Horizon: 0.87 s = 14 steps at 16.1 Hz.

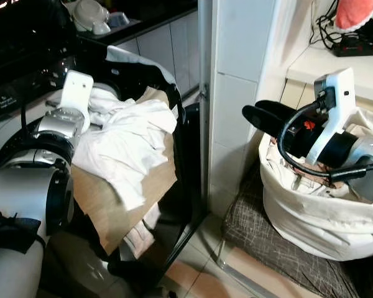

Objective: Clothes washing

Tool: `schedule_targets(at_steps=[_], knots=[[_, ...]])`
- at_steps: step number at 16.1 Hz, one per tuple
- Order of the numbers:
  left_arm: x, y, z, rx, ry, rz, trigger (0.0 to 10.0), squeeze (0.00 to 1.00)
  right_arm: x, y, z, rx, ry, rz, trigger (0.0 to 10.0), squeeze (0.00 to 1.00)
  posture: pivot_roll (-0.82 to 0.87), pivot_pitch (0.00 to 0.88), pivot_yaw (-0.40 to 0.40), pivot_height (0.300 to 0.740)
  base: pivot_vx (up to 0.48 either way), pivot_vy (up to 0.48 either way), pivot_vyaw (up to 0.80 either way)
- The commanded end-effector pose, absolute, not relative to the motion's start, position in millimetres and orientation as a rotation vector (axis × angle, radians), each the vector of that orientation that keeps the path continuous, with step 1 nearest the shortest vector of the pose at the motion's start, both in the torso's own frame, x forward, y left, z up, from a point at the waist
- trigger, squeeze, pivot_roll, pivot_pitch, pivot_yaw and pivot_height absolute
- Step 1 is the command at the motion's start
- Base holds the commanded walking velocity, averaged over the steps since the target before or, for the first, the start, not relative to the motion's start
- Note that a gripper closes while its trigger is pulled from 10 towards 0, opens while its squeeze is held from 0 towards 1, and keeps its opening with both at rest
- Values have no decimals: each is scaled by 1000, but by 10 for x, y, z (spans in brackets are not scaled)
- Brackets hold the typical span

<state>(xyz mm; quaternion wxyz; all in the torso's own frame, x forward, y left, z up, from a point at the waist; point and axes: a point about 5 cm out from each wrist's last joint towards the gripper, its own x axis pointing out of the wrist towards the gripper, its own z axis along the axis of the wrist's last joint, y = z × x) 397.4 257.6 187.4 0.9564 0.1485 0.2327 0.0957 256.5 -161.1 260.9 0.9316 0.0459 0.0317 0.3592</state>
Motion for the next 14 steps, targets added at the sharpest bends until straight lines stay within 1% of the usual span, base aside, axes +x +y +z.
schedule_targets(at_steps=[1,3,5,7,8,12,14], knots=[[3968,2588,1876,239,476,196,10000,1000,2528,-1557,2618,88,68,761,10000,0,-110,0,121,740,0,0,0],[3980,2611,1950,147,449,208,10000,1000,2538,-1528,2604,93,76,765,10000,0,-104,0,116,740,0,0,0],[4002,2634,2060,118,410,215,10000,1000,2563,-1521,2613,98,74,757,10000,0,-102,0,115,740,0,0,0],[4029,2663,2210,139,358,226,10000,1000,2605,-1537,2632,114,66,729,10000,0,-96,0,112,740,0,0,0],[4034,2686,2266,195,347,236,10000,1000,2618,-1543,2638,115,64,719,10000,0,-96,0,113,740,0,0,0],[4034,2717,2316,165,321,251,10000,1000,2637,-1552,2656,124,59,704,10000,0,-95,0,118,740,0,0,0],[4058,2714,2443,144,263,245,10000,1000,2628,-1515,2665,133,57,718,10000,0,-96,0,124,740,0,0,0]])
